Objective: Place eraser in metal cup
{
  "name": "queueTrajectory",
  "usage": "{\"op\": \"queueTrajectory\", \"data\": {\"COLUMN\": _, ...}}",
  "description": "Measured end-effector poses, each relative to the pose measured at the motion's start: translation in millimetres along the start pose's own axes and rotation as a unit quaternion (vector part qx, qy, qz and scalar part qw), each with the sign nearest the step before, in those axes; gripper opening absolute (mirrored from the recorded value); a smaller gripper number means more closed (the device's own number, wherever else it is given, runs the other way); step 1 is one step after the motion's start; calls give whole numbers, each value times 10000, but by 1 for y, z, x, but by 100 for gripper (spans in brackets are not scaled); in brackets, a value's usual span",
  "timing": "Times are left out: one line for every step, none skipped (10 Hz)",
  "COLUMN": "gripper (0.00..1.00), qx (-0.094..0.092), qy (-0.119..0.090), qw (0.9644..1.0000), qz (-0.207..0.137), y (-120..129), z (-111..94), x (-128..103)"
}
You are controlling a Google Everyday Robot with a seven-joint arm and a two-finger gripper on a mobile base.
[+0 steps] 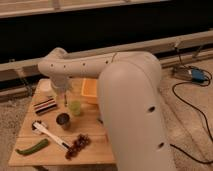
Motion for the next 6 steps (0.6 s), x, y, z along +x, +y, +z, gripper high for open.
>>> {"op": "queueTrajectory", "data": {"gripper": 65, "qx": -22, "qy": -104, "qw": 9992, "qz": -393, "y": 4, "z": 16, "x": -14}}
{"op": "queueTrajectory", "data": {"gripper": 65, "qx": -33, "qy": -183, "qw": 9975, "qz": -688, "y": 6, "z": 28, "x": -24}}
{"op": "queueTrajectory", "data": {"gripper": 65, "qx": -64, "qy": -253, "qw": 9939, "qz": -1073, "y": 10, "z": 46, "x": -39}}
{"op": "queueTrajectory", "data": {"gripper": 65, "qx": -127, "qy": -285, "qw": 9903, "qz": -1354, "y": 14, "z": 58, "x": -50}}
{"op": "queueTrajectory", "data": {"gripper": 65, "qx": -255, "qy": -310, "qw": 9862, "qz": -1603, "y": 16, "z": 68, "x": -62}}
{"op": "queueTrajectory", "data": {"gripper": 65, "qx": -412, "qy": -284, "qw": 9818, "qz": -1833, "y": 18, "z": 78, "x": -69}}
